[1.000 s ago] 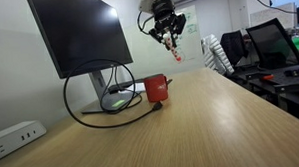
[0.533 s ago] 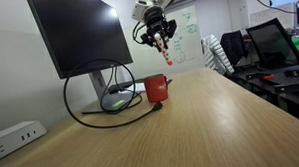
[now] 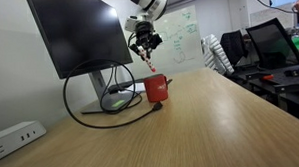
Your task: Pick up the marker and put it in the mug
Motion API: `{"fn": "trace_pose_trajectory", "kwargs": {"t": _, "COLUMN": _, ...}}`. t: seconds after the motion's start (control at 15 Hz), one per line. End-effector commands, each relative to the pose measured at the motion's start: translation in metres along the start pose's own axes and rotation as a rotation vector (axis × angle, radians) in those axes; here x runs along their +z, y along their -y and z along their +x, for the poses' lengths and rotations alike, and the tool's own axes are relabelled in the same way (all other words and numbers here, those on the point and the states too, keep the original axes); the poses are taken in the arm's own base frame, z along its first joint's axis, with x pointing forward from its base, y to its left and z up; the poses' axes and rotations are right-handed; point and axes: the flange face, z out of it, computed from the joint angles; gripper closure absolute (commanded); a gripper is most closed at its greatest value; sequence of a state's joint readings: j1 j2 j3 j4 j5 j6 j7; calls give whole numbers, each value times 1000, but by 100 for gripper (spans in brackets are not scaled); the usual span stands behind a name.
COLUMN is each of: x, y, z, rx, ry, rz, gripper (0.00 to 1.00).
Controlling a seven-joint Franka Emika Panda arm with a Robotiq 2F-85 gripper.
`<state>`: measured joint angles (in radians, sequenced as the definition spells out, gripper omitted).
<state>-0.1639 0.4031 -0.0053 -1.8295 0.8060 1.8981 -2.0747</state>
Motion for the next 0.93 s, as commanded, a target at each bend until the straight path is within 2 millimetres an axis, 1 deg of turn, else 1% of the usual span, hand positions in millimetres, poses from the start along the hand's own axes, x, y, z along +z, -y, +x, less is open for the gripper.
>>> {"fn": "trace_pose_trajectory", "kwargs": {"t": 0.0, "x": -4, "y": -16, "z": -3, "rx": -31, "ry": -41, "rz": 26, "gripper": 95}}
{"fn": "trace_pose_trajectory", "kwargs": {"t": 0.47, "x": 34, "y": -30, "z": -6, "rx": -31, "ry": -56, "rz": 88, "gripper": 95}}
{"fn": "trace_pose_trajectory", "kwargs": {"t": 0.73, "x": 41, "y": -30, "z": -12, "rx": -10, "ry": -36, "rz": 99, "gripper": 95}}
{"fn": "trace_pose_trajectory", "kwargs": {"t": 0.8, "x": 41, "y": -28, "z": -15, "rx": -4, "ry": -30, "rz": 100, "gripper": 70}}
{"fn": "trace_pose_trajectory", "kwargs": {"t": 0.87, "x": 41, "y": -27, "z": -17, "rx": -6, "ry": -25, "rz": 100, "gripper": 55}}
